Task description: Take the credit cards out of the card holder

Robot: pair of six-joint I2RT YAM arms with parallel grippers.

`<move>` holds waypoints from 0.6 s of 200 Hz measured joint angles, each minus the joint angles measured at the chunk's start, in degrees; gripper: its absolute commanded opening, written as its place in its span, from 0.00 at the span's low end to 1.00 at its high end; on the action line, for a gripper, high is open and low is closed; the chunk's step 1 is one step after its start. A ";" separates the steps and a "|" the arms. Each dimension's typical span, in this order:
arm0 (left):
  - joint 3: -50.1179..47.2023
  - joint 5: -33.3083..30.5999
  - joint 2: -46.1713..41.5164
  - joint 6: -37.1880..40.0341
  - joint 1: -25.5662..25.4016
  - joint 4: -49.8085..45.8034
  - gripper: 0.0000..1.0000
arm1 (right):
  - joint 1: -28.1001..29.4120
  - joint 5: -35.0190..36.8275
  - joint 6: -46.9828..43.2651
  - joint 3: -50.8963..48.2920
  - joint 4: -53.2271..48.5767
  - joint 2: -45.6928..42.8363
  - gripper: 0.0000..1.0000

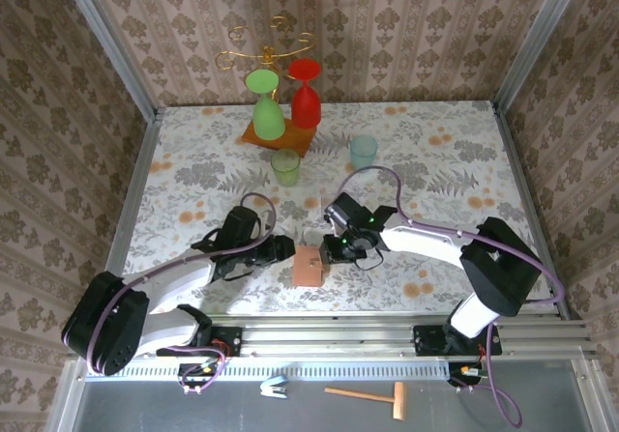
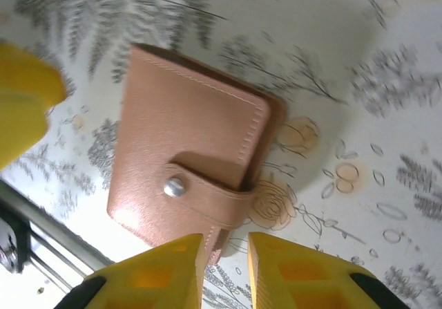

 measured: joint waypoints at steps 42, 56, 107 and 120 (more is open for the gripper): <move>0.00 1.31 -0.76 -1.01 3.74 -0.37 0.39 | 0.63 0.15 -22.23 2.49 -2.80 0.20 0.27; 0.00 1.55 -2.14 -1.18 6.25 -0.83 0.39 | 0.83 0.13 -29.38 4.11 -4.81 1.38 0.29; 0.02 2.84 -7.04 -0.52 13.88 -4.85 0.40 | 3.52 1.79 -49.64 8.66 -9.88 7.69 0.38; 0.02 3.41 -7.65 -0.24 15.06 -5.88 0.41 | 4.02 2.75 -52.76 10.01 -10.93 9.42 0.40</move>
